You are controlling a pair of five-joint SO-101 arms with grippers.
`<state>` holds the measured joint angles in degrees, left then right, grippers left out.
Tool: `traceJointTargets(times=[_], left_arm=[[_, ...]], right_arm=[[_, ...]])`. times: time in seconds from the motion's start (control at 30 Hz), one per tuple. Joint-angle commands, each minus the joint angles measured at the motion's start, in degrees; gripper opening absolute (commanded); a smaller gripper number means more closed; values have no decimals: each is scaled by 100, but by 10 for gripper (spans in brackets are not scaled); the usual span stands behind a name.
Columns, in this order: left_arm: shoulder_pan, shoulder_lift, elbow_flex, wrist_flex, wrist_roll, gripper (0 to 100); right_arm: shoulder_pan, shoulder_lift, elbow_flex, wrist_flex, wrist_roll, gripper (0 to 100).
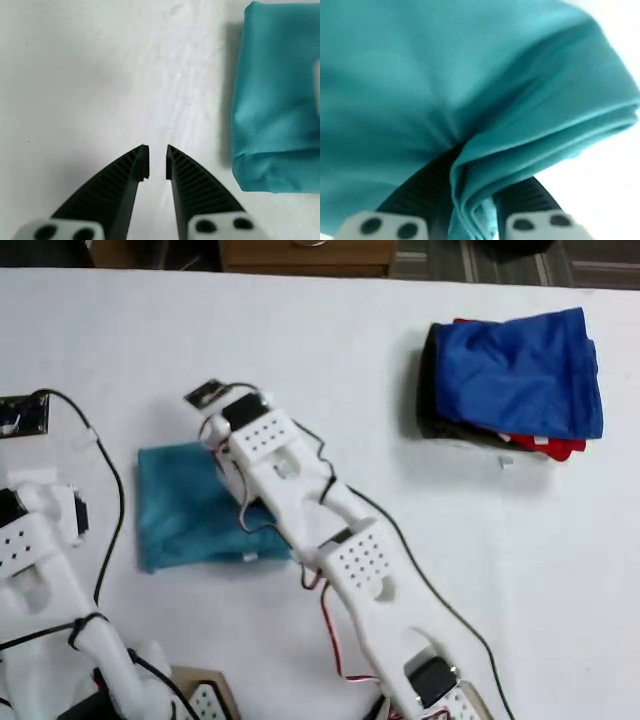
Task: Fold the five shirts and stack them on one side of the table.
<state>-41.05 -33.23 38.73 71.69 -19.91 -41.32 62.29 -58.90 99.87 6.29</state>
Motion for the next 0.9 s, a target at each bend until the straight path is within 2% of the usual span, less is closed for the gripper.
traceJointTargets(times=[0.0, 0.37, 0.6, 0.8, 0.87], left_arm=[[-44, -53, -198, 53, 26, 87], [-44, -53, -198, 44, 26, 87], [-44, -53, -198, -35, 26, 87], [-44, -53, -198, -35, 26, 87], [-44, -53, -198, -35, 26, 87]], right_arm=[[-119, 84, 35, 127, 18, 19], [646, -1015, -18, 127, 62, 38], [1314, -1015, -70, 40, 53, 190], [1095, -1191, -44, 119, -53, 300], [963, -1323, -26, 136, -492, 323]])
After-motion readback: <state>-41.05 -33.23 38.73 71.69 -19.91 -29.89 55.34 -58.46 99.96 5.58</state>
